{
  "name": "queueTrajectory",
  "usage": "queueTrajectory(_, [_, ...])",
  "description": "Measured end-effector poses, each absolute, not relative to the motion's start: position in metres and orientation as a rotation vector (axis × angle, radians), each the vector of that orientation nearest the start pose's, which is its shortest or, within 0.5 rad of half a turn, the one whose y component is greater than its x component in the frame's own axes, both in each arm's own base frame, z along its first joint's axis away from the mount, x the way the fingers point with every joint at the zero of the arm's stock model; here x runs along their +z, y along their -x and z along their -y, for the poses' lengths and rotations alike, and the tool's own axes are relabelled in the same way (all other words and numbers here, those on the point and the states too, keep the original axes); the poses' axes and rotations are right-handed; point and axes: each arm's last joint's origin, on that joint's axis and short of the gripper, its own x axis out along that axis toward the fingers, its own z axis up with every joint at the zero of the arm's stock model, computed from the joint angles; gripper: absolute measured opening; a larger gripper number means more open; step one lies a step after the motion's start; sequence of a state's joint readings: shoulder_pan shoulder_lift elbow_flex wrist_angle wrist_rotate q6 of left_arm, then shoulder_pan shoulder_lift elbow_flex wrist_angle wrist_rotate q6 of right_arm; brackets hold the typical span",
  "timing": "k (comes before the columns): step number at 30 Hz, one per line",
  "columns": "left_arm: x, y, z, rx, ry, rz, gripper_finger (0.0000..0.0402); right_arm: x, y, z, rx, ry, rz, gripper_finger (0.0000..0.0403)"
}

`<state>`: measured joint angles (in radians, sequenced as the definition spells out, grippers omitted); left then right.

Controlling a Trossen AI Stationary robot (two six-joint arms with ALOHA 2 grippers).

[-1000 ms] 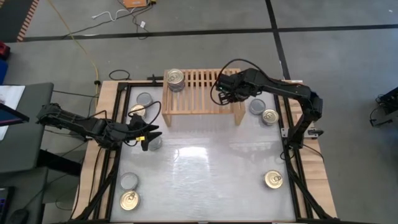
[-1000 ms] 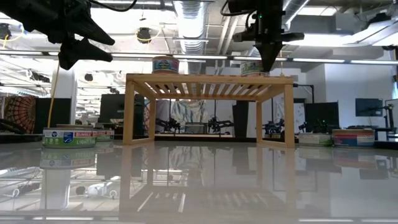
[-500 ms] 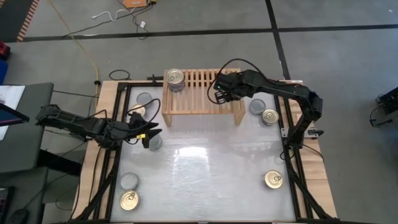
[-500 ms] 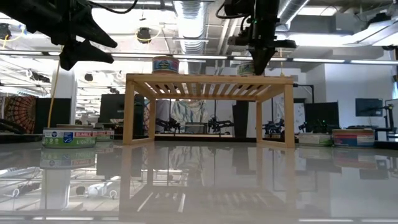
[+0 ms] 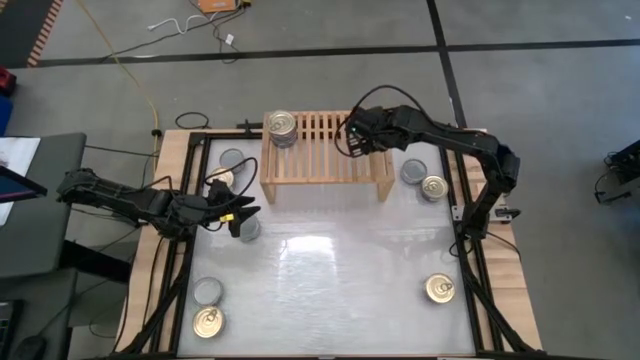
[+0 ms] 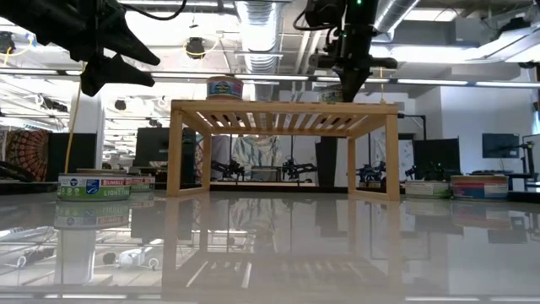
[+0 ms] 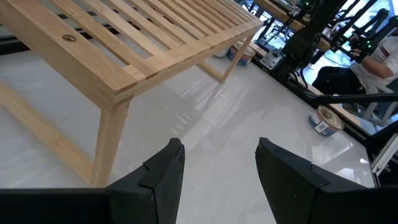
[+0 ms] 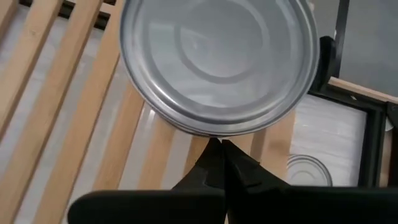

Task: Stack canned seafood by type on shelf
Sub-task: Stack the green tuna can on top of the other green tuna can on the shelf, then put the green tuna can on the shelf aligned with the other green tuna cans

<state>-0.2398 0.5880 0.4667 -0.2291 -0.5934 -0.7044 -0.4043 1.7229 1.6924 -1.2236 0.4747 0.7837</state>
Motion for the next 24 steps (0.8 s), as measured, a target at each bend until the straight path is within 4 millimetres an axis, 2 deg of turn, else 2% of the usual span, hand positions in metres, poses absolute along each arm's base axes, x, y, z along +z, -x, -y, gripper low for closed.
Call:
queueTrajectory(6, [0.248, -0.137, 0.017, 0.445, 0.549, -0.183, 0.019, 0.328, -0.303, 0.148, -1.21, -0.572, -0.921, 0.0014])
queueTrajectory(11, [0.248, -0.137, 0.017, 0.445, 0.549, -0.183, 0.019, 0.334, -0.299, 0.142, -1.198, -0.567, -0.918, 0.0014])
queueTrajectory(15, [0.249, -0.137, 0.017, 0.444, 0.549, -0.182, 0.019, 0.355, -0.286, 0.123, -1.178, -0.596, -0.856, 0.002])
queueTrajectory(20, [0.249, -0.137, 0.017, 0.445, 0.549, -0.182, 0.019, 0.382, -0.258, 0.092, -1.148, -0.641, -0.798, 0.0022])
queueTrajectory(24, [0.249, -0.137, 0.017, 0.434, 0.552, -0.187, 0.019, 0.388, -0.239, 0.064, -1.151, -0.67, -0.836, 0.0023])
